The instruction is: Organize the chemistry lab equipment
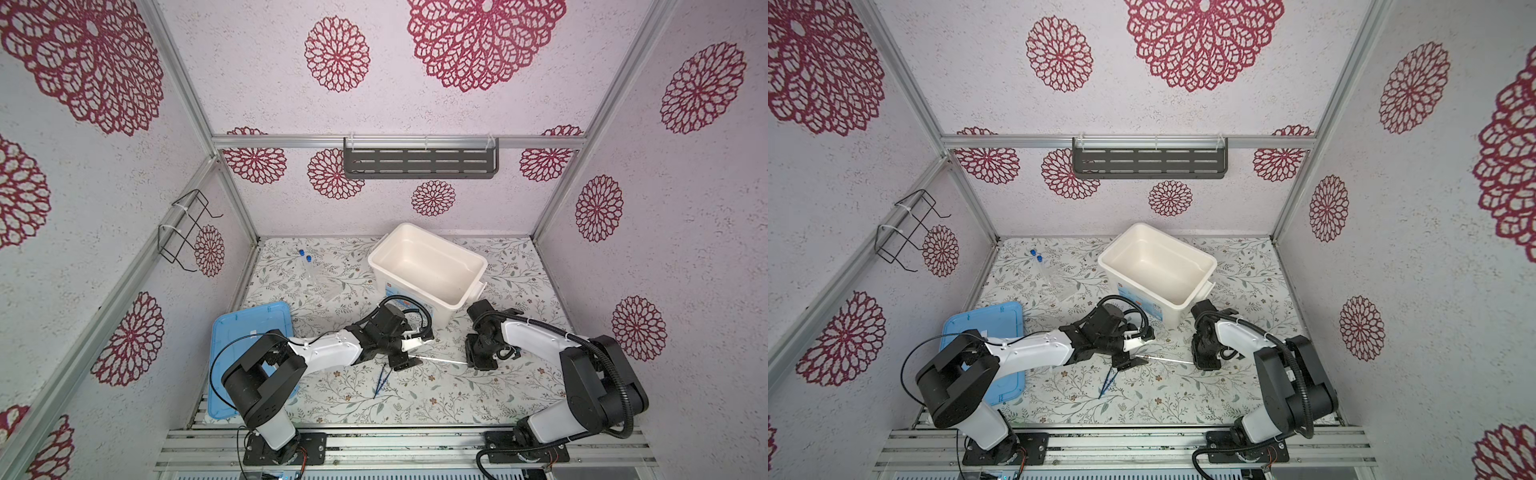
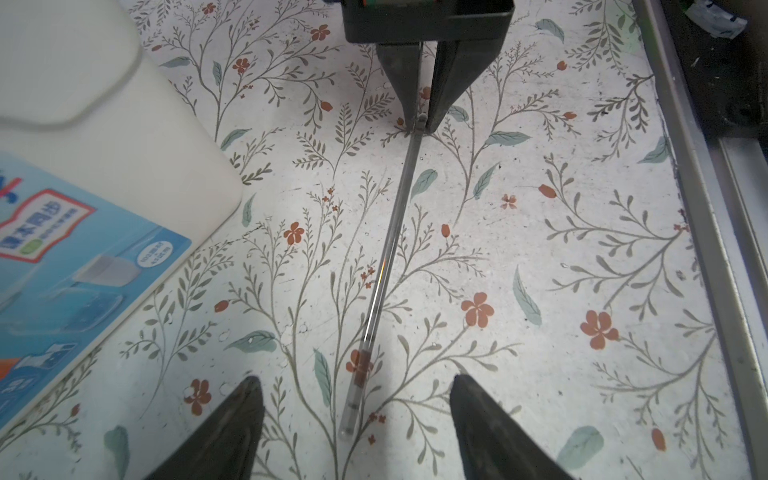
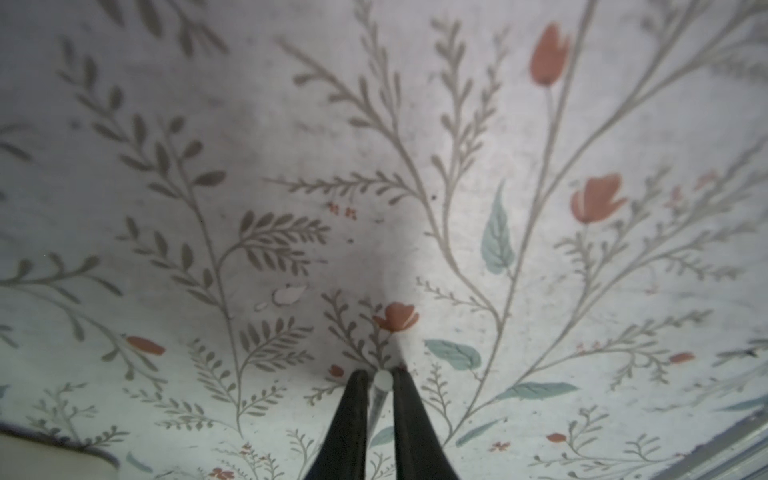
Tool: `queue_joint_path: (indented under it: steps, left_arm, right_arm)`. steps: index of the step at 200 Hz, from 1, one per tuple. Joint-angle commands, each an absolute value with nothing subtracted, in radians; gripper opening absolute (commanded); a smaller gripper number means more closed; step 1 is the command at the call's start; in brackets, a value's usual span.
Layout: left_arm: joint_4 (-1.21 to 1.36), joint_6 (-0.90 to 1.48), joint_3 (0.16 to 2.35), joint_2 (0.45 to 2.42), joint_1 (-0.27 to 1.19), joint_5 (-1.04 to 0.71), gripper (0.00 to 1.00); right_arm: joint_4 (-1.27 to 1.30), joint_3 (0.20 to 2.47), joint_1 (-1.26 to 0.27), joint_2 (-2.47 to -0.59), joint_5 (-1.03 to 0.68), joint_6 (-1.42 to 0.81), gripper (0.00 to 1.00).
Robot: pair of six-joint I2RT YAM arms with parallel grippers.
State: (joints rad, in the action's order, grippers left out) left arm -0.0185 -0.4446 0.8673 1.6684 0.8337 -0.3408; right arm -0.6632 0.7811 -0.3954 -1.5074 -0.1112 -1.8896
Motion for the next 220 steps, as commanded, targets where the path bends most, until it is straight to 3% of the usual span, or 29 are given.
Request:
queue_joint_path:
  steps: [1,106,220]
  left_arm:
    - [0.005,-0.456,0.863,1.676,0.841,-0.338,0.75]
    - [-0.046,-0.468,0.906,1.725,0.855,-0.394,0.75]
    - [-0.008,-0.499,0.931,1.831,0.888,-0.336,0.65]
  right_arm:
    - [-0.658,0.740,-0.415,-1.529,-0.094,-1.947,0.12]
    - [-0.678,0.750,-0.436,-1.358,-0.058,-2.035,0.08]
    - [-0.664,0.767,-0.439,-1.335,-0.062,-2.034,0.06]
